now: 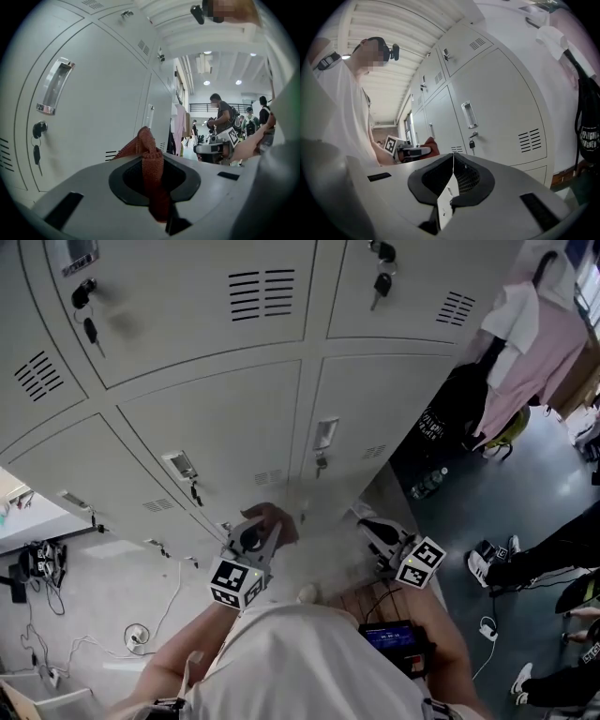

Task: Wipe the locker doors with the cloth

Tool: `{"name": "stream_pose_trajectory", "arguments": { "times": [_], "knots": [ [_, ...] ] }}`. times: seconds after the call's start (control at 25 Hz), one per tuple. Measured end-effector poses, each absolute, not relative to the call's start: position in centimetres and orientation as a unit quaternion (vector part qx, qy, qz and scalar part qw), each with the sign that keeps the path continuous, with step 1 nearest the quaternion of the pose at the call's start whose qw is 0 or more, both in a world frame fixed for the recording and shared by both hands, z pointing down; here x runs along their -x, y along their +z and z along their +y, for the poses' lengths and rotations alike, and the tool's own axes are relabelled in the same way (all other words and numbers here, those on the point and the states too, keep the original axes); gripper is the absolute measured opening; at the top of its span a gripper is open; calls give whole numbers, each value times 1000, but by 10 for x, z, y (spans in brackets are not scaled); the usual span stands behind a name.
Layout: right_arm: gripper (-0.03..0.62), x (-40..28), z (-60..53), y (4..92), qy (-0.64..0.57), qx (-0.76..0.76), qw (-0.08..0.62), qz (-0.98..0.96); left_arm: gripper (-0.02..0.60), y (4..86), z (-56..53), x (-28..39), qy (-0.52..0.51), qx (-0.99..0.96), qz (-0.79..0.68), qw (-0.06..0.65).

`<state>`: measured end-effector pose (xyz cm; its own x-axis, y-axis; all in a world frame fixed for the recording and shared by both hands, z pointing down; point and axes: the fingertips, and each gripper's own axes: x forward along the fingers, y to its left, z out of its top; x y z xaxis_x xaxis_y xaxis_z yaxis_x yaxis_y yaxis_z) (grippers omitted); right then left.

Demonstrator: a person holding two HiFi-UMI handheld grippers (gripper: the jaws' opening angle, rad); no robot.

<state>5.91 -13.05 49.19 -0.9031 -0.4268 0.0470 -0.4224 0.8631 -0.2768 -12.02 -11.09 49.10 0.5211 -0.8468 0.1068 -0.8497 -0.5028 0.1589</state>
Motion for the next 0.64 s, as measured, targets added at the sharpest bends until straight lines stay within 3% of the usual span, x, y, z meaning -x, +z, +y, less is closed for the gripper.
{"name": "stream_pose_trajectory", "arguments": {
  "times": [0.64],
  "knots": [
    [17, -77, -133, 488, -134, 256, 20, 957, 38, 477, -125, 92, 5, -889, -451, 80]
  ]
}}
